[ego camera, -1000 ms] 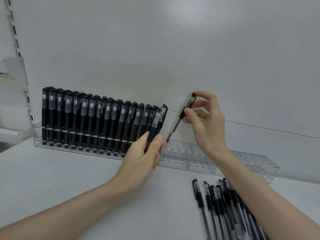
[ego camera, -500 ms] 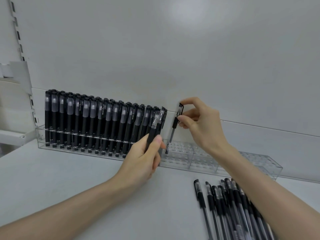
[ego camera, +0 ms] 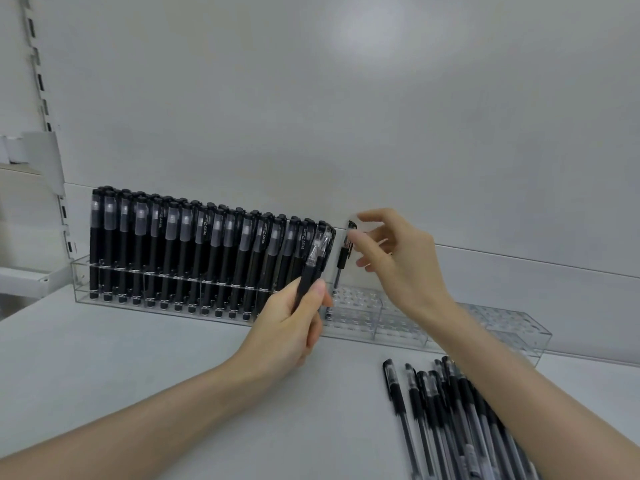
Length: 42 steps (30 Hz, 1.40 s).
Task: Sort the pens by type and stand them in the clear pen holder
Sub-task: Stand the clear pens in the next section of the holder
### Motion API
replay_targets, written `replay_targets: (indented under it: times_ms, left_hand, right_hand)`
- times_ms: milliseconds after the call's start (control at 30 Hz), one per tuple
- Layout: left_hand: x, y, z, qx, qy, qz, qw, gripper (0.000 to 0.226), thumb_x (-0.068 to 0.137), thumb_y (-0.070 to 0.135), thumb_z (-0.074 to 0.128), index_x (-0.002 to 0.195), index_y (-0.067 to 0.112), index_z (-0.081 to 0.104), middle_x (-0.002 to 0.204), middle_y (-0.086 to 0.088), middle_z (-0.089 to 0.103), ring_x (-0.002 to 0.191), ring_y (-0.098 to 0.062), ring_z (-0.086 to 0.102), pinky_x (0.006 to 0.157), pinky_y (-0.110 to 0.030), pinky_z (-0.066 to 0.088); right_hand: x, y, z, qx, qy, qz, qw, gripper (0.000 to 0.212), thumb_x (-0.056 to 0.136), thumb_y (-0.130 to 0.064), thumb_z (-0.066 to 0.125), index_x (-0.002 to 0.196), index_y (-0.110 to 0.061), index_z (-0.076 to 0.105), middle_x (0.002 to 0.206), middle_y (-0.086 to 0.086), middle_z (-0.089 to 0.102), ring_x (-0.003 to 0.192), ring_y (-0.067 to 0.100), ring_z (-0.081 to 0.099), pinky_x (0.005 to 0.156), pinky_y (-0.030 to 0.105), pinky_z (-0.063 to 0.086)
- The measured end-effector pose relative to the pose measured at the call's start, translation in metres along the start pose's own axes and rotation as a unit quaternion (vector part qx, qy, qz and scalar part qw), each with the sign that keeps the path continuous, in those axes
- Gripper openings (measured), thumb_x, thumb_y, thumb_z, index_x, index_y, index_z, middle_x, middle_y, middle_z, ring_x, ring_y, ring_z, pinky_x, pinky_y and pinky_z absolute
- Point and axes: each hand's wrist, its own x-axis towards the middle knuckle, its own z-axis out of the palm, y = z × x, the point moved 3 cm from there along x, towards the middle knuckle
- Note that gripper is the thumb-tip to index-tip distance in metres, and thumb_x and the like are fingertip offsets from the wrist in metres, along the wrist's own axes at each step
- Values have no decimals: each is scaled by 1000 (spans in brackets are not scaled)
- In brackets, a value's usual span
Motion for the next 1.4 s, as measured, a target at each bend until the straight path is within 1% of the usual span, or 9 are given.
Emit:
replay_targets:
  times_ms: [133, 333, 433, 533, 700, 800, 867, 1067, 1400]
  left_hand:
    - [-2, -3, 6, -17, -39, -17, 999, 30, 98, 32, 41, 92, 7, 56, 47, 2, 37, 35, -7, 25, 36, -16, 22]
    - [-8, -2, 14, -59, -79, -52, 994, 31, 97, 35, 42, 98, 10, 60, 53, -1, 42, 39, -11, 29, 38, -18, 27]
    - [-8, -3, 13, -38, -71, -47, 996, 27, 96, 34, 43, 98, 11, 57, 53, 1, 43, 38, -10, 29, 37, -17, 24]
    - [-8, -4, 13, -3, -60, -43, 997, 27, 97, 39, 42, 98, 16, 56, 62, 0, 53, 37, -12, 40, 34, -15, 25]
    - [-2, -2, 4, 60, 9, 2, 998, 38, 97, 39, 40, 98, 2, 50, 56, 3, 51, 38, -7, 35, 38, -14, 27]
    - [0, -3, 0, 64, 36, 1, 997, 40, 97, 40, 41, 96, -1, 43, 56, 5, 48, 41, -5, 32, 41, -15, 26]
    - [-1, -1, 0, 53, 29, 11, 998, 36, 99, 33, 40, 95, -2, 41, 58, 1, 46, 40, -4, 31, 39, -13, 26]
    - [-2, 2, 1, 59, 25, 50, 997, 29, 99, 32, 39, 93, 9, 55, 53, 1, 42, 40, -6, 32, 40, -13, 26]
    - [0, -1, -1, 2, 25, 17, 1000, 26, 100, 24, 38, 95, 6, 56, 55, -2, 46, 35, -3, 32, 37, -9, 25]
  right_hand:
    - [-18, -12, -2, 205, -88, 75, 972, 23, 86, -15, 68, 108, -10, 62, 81, 9, 73, 71, 18, 70, 65, 30, 59]
    - [-25, -3, -14, 290, -20, 94, 952, 22, 85, -1, 65, 105, -10, 63, 76, 6, 73, 67, 16, 70, 63, 27, 57]
    - [-26, -1, -13, 305, -50, 109, 945, 32, 83, 2, 66, 111, -13, 62, 76, 11, 71, 67, 19, 70, 65, 30, 58]
    - [-24, -5, -15, 278, -43, 91, 955, 37, 82, 6, 66, 113, -15, 61, 74, 11, 70, 66, 18, 70, 66, 28, 59]
    - [-3, -7, -43, 194, 93, 20, 976, 37, 83, 5, 66, 107, -21, 54, 75, 8, 66, 63, 16, 68, 66, 27, 58]
    - [5, -5, -40, 125, 116, -17, 985, 42, 84, 1, 65, 102, -34, 52, 83, 10, 66, 72, 22, 69, 73, 38, 59]
    - [5, -1, -31, 104, 114, -27, 988, 44, 84, -1, 66, 100, -40, 51, 84, 7, 66, 77, 23, 69, 77, 43, 57]
    - [1, 11, -6, 62, 58, -31, 996, 38, 85, -1, 66, 105, -32, 55, 86, 0, 64, 77, 21, 68, 76, 41, 57]
    - [13, 17, -7, -24, 8, -35, 999, 32, 85, -3, 66, 110, -23, 61, 74, 2, 68, 71, 17, 67, 75, 39, 56]
